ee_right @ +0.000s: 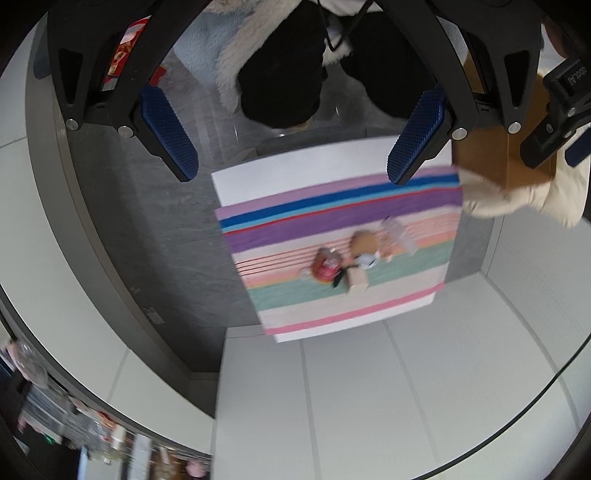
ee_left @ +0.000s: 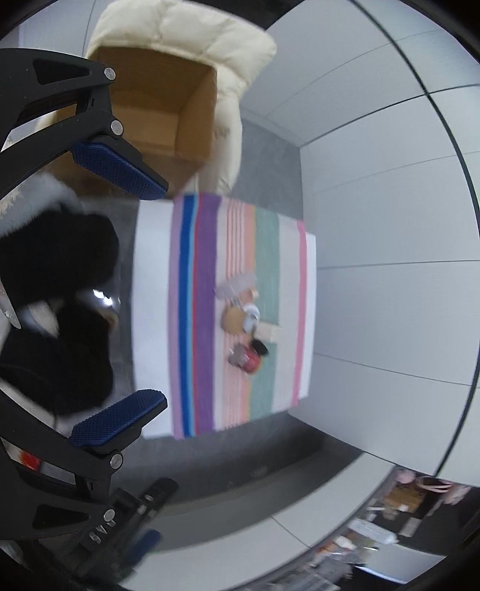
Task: Organize objects
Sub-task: 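Grasp the clear plastic case with the left tool while the right tool grasps the red GAMBOL can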
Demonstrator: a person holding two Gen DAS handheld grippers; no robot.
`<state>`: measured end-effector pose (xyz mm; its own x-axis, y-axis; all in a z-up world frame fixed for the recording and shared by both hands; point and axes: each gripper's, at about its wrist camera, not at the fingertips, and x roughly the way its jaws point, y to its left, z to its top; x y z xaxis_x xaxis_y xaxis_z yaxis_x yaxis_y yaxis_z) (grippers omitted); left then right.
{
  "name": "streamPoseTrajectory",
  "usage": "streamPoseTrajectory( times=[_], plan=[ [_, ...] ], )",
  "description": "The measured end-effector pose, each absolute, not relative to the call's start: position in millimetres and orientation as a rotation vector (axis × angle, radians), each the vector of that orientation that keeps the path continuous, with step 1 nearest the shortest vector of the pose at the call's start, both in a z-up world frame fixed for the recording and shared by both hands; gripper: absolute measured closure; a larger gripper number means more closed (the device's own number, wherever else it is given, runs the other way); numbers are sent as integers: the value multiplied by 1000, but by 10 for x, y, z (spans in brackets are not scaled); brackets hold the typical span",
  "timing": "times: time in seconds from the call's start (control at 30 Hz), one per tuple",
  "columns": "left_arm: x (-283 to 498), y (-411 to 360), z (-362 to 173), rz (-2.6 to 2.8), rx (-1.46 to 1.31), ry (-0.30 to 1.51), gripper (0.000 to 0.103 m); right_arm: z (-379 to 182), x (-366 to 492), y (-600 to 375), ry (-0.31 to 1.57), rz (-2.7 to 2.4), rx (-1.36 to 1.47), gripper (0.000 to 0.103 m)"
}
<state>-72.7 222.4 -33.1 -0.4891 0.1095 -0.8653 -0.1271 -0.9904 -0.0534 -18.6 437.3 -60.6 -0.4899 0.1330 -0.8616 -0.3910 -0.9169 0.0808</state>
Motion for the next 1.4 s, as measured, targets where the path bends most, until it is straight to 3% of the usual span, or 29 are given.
streamPoseTrajectory(
  times=[0.13,0.3,0.47,0.7,1.03,1.2,1.33,1.4],
  plan=[
    [-912,2328,-452,2620,-1499,19,0,-703,-268,4568,375,2434,-1335,0],
    [-1131,2394,-730,2689,-1520,213,1,-903,-414,4670,290,2469,-1294,0],
    [-1369,2359,-1117,2704,-1558,337,1,-1218,-579,4711,396,2624,-1296,0],
    [-1815,2250,-1832,2565,-1663,160,1,-1687,-965,4595,220,2652,-1309,0],
    [-2590,2181,-2678,2463,-1756,-67,1,-2576,-1780,4759,488,2628,-1441,0],
    [-3081,2225,-2999,2469,-1821,-135,1,-3143,-2334,4838,723,2500,-1526,2],
    [-3351,2199,-3268,2508,-1898,-125,2,-3465,-2732,4827,784,2422,-1555,5],
    [-3433,2169,-3409,2500,-1939,-140,10,-3541,-2857,4790,762,2398,-1545,6]
  ],
)
